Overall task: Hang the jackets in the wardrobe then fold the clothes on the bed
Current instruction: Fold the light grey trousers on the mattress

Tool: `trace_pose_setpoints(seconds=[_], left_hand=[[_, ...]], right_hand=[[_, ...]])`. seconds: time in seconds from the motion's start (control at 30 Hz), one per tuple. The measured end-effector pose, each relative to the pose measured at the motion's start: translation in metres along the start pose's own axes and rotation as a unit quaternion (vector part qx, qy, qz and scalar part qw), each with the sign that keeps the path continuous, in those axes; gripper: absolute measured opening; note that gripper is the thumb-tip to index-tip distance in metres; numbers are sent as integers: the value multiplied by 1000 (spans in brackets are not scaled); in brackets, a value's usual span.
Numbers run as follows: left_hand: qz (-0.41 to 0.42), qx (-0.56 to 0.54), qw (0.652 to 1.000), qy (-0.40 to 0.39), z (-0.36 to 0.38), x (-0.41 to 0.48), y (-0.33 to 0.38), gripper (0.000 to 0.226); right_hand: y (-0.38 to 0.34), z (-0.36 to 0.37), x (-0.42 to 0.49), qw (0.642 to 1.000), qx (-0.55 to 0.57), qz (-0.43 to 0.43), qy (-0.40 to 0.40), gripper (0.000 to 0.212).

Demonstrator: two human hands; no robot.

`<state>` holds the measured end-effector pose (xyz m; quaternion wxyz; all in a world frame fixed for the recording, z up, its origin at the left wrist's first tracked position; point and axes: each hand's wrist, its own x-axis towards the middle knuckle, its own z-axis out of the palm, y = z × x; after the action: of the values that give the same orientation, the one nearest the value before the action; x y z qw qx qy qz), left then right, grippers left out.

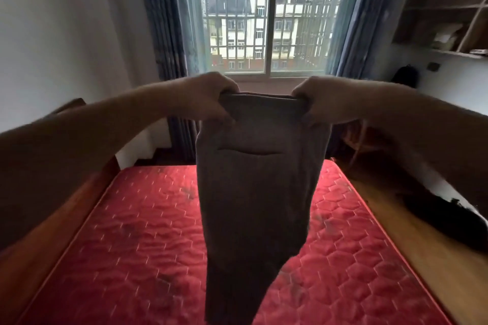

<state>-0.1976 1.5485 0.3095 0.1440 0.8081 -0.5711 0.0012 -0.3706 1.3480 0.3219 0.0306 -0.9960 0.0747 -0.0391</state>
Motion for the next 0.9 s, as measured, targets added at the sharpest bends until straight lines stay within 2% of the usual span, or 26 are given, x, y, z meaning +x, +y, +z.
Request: trace_pose_setpoints(seconds=[0.1, 0.27, 0.43, 0.53, 0.77, 0.9], left_hand=[[12, 20, 1000, -10, -19, -9, 32, 19], [4, 51, 999, -15, -48, -37, 93, 28], [-15, 29, 999, -29, -57, -66, 161, 43], [-20, 9, 999, -37, -58, -73, 187, 41], [-43, -35, 997, -59, -24, -65, 195, 56], [-61, -20, 996, -62, 25, -39, 165, 35]], right_hand=[[-2, -18, -30, 1000, 17, 14, 7, 26], [1, -52, -82, 998, 49, -2, 25, 24], [14, -79, -136, 997, 51, -49, 25, 26], [27, -88, -159, 995, 67, -64, 25, 25], [46, -69, -155, 996, 53, -64, 10, 28], [65, -21, -128, 997, 35, -61, -19, 27]])
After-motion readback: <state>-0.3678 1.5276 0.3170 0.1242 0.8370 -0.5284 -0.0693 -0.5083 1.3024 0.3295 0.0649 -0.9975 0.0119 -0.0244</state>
